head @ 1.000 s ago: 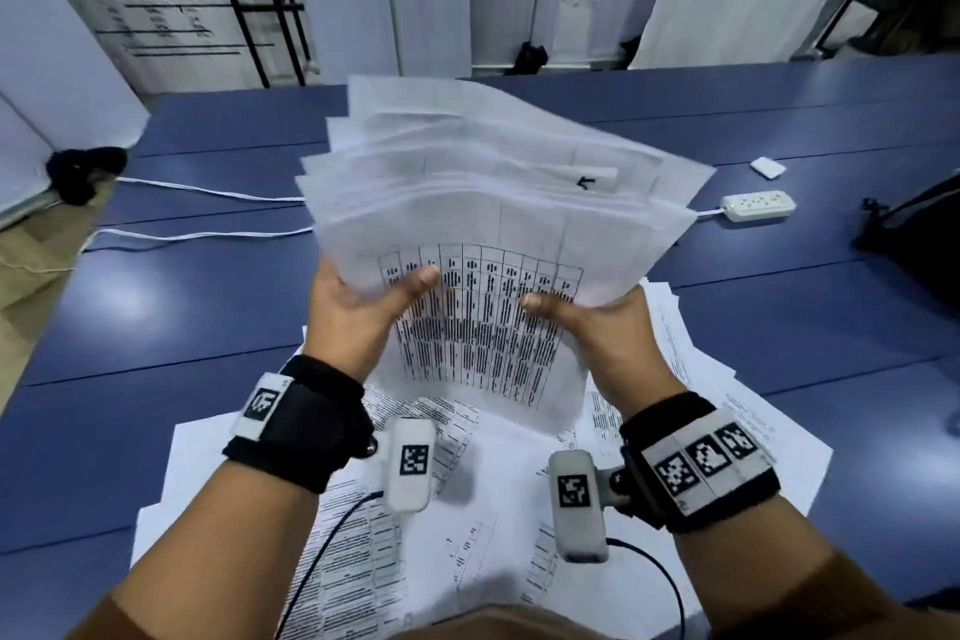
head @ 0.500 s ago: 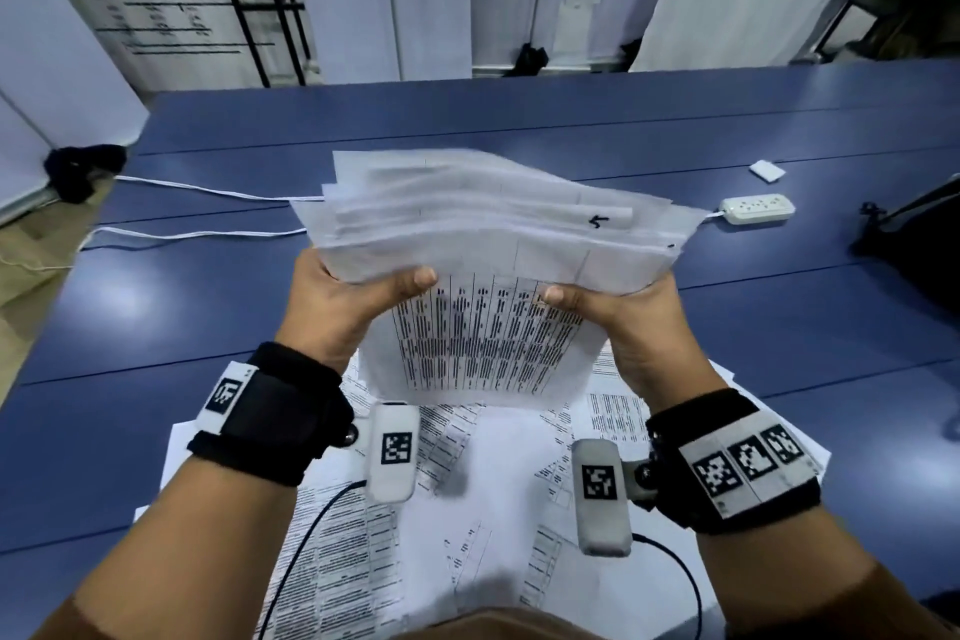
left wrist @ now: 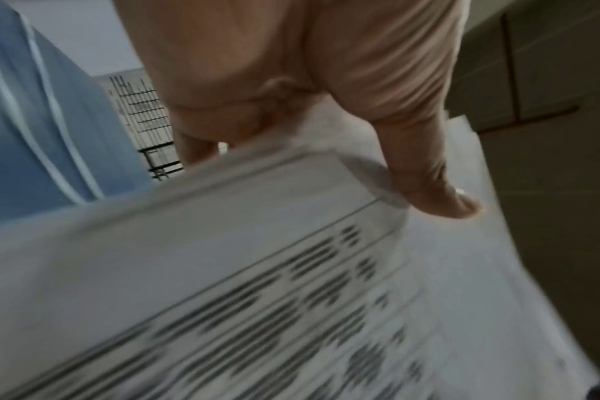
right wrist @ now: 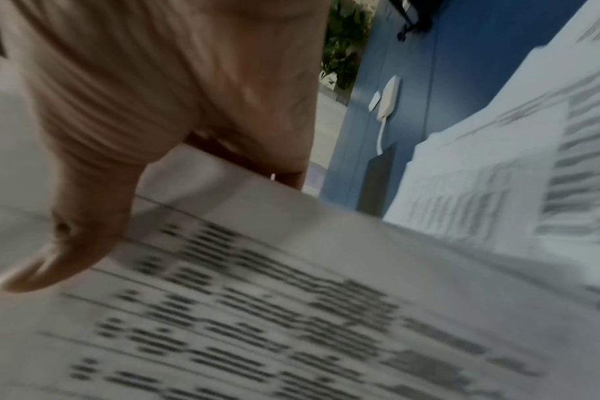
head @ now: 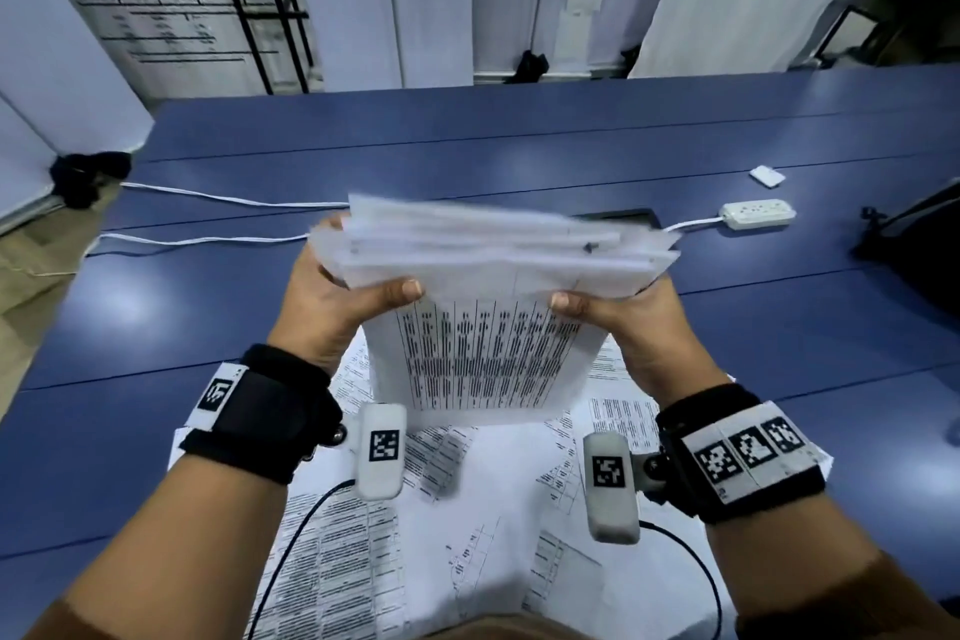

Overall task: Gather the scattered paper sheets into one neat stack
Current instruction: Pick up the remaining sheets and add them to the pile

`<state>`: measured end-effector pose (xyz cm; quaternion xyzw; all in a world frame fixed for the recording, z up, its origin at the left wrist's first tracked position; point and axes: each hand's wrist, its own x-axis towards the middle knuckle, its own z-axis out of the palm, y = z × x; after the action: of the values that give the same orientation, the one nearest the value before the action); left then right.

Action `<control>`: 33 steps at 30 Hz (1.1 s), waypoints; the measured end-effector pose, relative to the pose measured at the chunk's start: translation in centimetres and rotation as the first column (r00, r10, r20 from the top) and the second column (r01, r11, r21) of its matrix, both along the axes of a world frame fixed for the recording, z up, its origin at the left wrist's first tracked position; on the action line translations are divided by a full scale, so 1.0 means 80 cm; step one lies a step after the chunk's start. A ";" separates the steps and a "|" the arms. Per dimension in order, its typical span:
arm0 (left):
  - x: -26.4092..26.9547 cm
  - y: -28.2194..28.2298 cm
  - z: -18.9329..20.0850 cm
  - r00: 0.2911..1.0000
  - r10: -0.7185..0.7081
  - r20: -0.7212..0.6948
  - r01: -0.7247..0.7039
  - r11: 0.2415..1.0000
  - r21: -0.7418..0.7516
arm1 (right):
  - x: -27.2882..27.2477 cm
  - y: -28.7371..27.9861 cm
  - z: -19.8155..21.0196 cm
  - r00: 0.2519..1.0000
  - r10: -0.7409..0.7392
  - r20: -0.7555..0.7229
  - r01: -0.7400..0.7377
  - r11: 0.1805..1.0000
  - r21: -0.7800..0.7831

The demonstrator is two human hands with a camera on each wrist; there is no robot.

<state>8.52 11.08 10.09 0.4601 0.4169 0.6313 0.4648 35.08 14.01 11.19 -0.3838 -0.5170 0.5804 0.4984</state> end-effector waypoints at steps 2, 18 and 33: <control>0.001 0.000 -0.016 0.999 0.015 -0.048 -0.019 0.996 -0.082 | 0.002 -0.003 -0.015 0.999 -0.011 0.045 0.013 0.998 -0.057; 0.021 -0.004 0.006 0.996 -0.046 -0.082 0.042 0.998 -0.041 | -0.013 -0.012 -0.012 0.999 0.022 -0.042 -0.025 0.997 -0.067; 0.036 -0.005 -0.020 0.992 -0.006 -0.127 -0.012 0.989 -0.145 | -0.018 -0.009 -0.029 0.999 -0.035 0.006 0.036 0.992 -0.125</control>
<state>11.41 10.65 8.51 0.4637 0.4912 0.5693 0.4685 33.63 13.33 8.84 -0.4245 -0.4739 0.6019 0.4826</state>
